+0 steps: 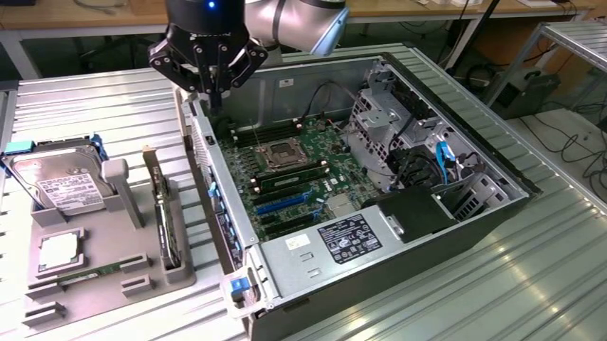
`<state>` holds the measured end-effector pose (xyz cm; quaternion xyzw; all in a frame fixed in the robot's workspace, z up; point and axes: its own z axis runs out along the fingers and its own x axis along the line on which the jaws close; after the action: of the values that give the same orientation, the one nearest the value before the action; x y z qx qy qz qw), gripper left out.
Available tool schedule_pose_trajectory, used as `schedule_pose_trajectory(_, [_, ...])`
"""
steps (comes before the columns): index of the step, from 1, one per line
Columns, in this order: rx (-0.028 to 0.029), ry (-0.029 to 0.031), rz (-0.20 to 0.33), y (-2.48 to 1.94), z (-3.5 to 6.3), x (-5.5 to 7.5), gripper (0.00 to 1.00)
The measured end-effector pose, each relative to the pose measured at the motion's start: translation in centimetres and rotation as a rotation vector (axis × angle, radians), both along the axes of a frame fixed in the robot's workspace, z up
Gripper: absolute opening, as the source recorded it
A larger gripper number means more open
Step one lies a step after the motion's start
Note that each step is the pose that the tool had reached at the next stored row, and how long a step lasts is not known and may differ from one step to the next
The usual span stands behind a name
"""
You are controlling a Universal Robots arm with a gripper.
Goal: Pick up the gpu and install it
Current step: 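Reach for the gpu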
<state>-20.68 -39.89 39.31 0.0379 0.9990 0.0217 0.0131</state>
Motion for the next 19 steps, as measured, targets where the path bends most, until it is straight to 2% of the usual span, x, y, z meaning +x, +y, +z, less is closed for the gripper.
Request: schedule_pose_trajectory(19, [0.0000, 0.0000, 0.000, 0.00, -0.01, -0.96, 0.11])
